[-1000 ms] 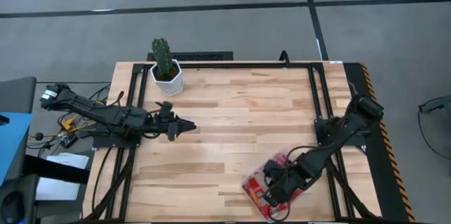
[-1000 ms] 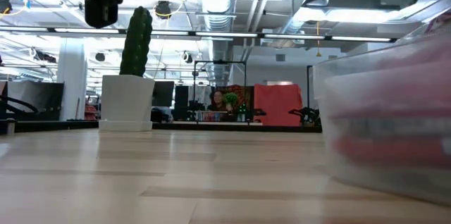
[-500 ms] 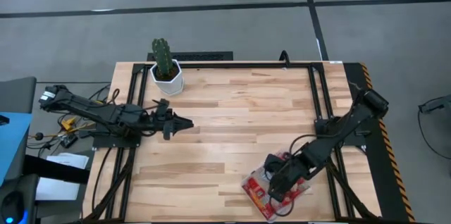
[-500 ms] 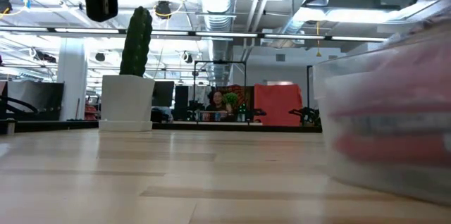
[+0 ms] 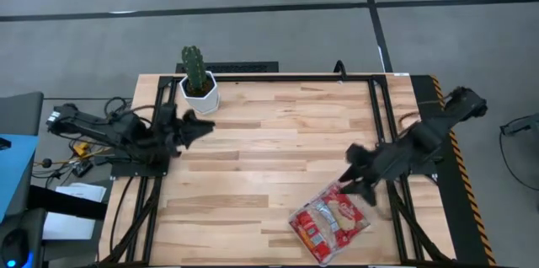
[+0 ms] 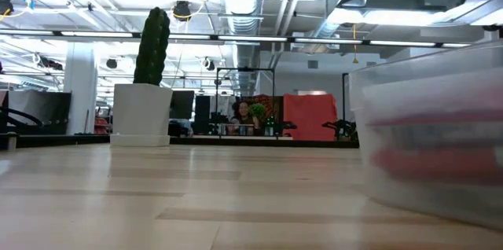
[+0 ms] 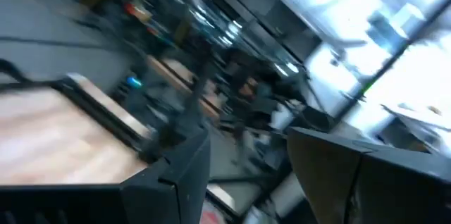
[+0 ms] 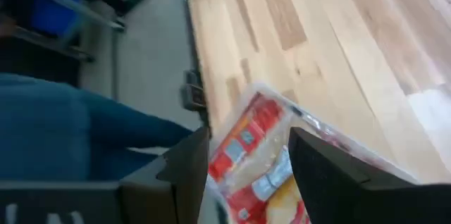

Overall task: Sort popcorn bags into baskets
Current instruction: Return to Home Position

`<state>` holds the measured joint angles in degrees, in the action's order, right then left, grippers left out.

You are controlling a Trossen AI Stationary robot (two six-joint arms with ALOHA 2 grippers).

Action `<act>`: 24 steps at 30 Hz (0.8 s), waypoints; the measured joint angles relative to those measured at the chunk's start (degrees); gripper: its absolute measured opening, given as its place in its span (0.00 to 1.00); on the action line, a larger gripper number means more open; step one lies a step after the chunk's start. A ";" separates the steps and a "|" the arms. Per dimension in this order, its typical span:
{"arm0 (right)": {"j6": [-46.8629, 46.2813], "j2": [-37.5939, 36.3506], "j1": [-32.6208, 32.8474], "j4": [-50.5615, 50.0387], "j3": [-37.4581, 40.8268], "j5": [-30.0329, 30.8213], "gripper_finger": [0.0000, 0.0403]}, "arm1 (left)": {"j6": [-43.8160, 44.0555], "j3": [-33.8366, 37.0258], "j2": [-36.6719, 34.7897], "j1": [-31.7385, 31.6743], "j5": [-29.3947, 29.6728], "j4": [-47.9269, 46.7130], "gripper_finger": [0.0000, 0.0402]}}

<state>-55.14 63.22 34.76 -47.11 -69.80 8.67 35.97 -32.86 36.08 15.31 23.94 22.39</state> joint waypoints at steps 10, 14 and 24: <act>36.10 -17.52 -1.12 13.73 0.47 17.11 0.55 | -9.25 -1.36 -8.38 -3.08 5.82 -9.31 0.44; 41.51 -26.14 -3.74 15.62 4.63 17.12 0.56 | -9.19 -1.44 -13.72 -5.83 6.93 -20.58 0.44; 42.15 -46.57 -6.38 32.97 28.49 16.68 0.56 | -4.86 6.97 -18.47 -7.06 11.33 -29.63 0.44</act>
<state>-12.98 16.65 28.38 -14.14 -41.31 25.35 31.10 -25.89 17.61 8.25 35.27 -7.25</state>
